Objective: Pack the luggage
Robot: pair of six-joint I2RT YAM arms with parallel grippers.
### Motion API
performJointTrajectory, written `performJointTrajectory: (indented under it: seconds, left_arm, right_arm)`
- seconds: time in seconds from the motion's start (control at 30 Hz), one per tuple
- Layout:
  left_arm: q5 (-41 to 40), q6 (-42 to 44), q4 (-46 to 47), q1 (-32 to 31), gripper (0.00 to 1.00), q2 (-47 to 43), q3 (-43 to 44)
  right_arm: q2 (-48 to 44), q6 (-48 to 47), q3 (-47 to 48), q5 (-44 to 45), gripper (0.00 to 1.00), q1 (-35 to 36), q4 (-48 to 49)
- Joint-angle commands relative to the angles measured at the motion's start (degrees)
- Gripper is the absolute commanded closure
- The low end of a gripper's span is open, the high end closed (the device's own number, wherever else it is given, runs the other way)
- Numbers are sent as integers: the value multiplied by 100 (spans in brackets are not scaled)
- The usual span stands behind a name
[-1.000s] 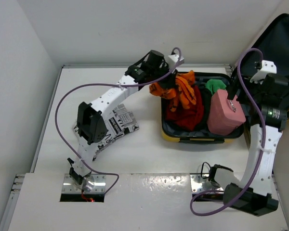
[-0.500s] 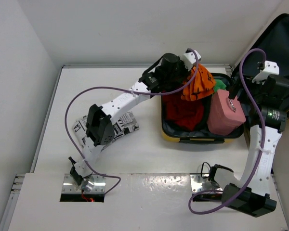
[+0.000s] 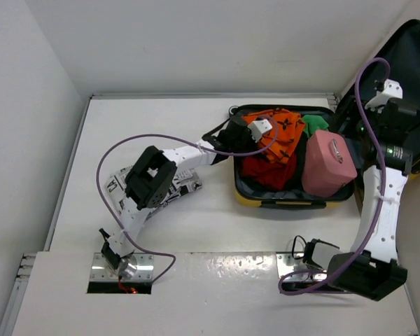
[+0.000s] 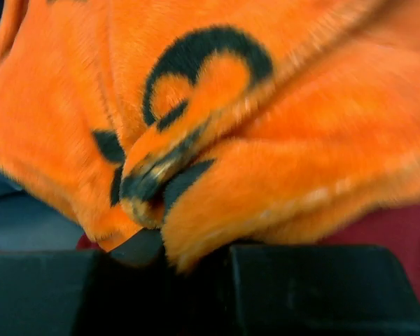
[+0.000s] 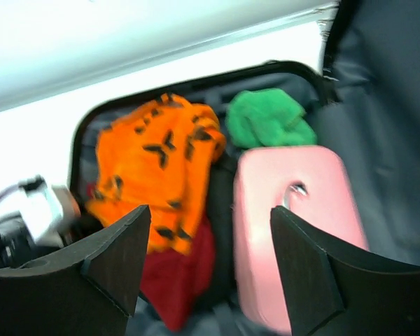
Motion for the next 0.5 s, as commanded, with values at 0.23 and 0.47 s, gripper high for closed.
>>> performJointTrajectory:
  seconds: [0.23,0.47]
  left_arm:
    - [306,-1806,1301,397,6,-1919,-1382]
    - [114,-2379,470,977,0,-2615,32]
  right_arm:
    - [1267,901,-168,-445,39,1267,1694]
    - [2250,769,-230,-165,57,2382,1898]
